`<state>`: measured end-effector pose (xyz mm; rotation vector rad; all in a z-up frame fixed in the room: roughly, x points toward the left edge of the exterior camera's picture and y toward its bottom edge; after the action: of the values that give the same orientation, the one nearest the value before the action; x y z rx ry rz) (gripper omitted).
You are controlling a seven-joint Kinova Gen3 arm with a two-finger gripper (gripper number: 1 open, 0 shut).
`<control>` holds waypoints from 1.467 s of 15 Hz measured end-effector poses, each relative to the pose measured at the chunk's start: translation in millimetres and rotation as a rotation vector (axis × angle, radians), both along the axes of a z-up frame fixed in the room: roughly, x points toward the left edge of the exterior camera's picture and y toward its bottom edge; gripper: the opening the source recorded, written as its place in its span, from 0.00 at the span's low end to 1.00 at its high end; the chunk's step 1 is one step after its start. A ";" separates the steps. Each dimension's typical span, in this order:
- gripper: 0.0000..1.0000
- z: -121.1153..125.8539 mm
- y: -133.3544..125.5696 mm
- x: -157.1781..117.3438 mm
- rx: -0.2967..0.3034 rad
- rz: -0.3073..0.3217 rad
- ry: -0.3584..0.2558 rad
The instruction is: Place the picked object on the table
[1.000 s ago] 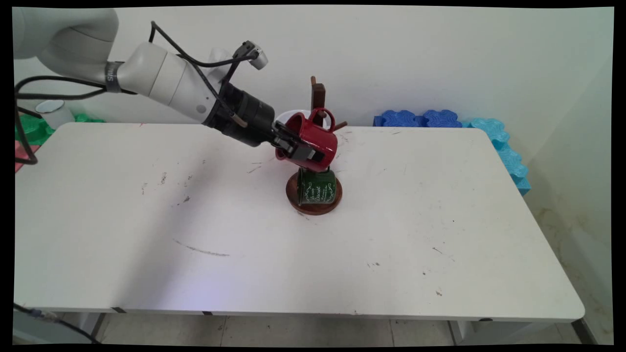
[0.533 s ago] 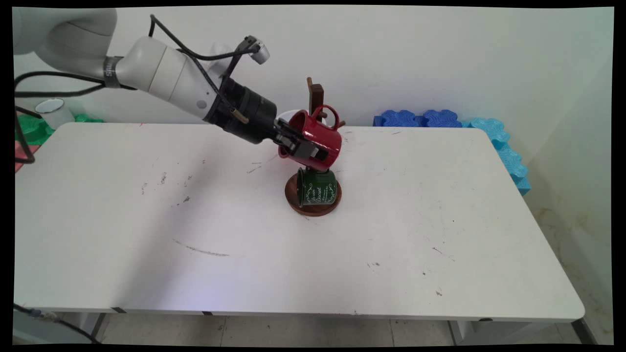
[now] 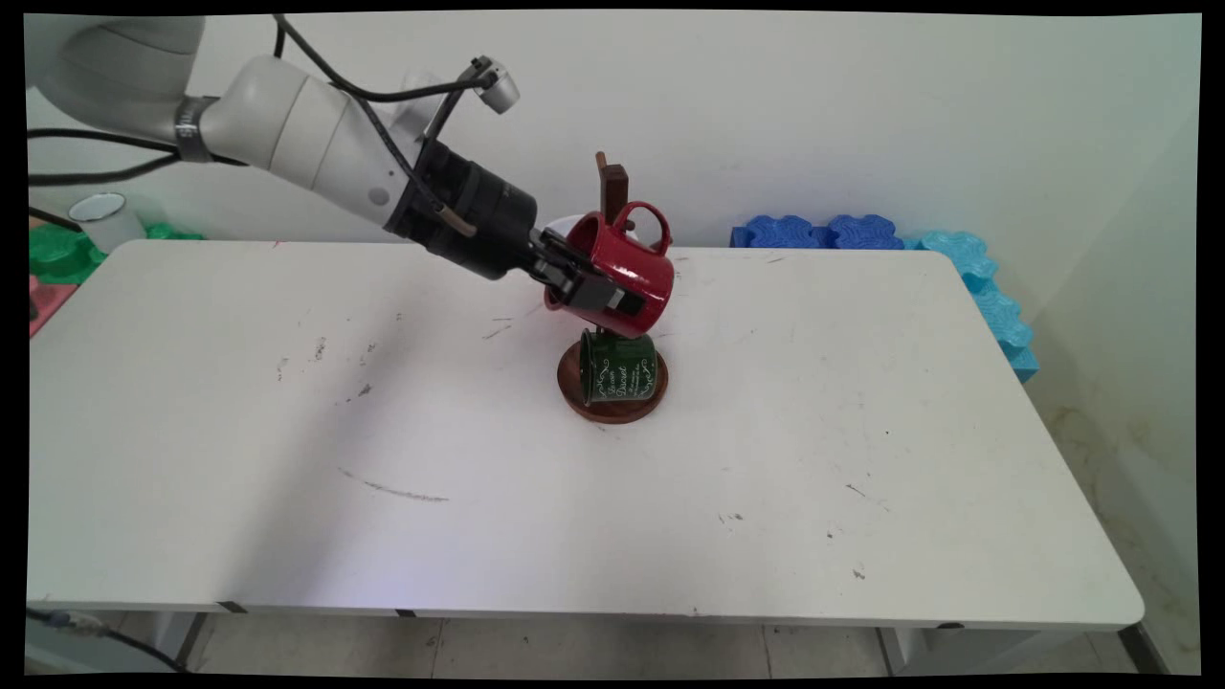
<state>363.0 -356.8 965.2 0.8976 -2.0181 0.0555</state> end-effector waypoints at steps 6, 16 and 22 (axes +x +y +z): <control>0.00 12.4 14.8 -3.8 0.000 -0.036 0.014; 0.00 23.9 26.9 13.1 -0.032 -0.085 -0.083; 0.00 25.8 34.0 38.7 -0.056 -0.123 -0.214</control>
<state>401.7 -322.8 991.0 0.7571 -2.2550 0.1439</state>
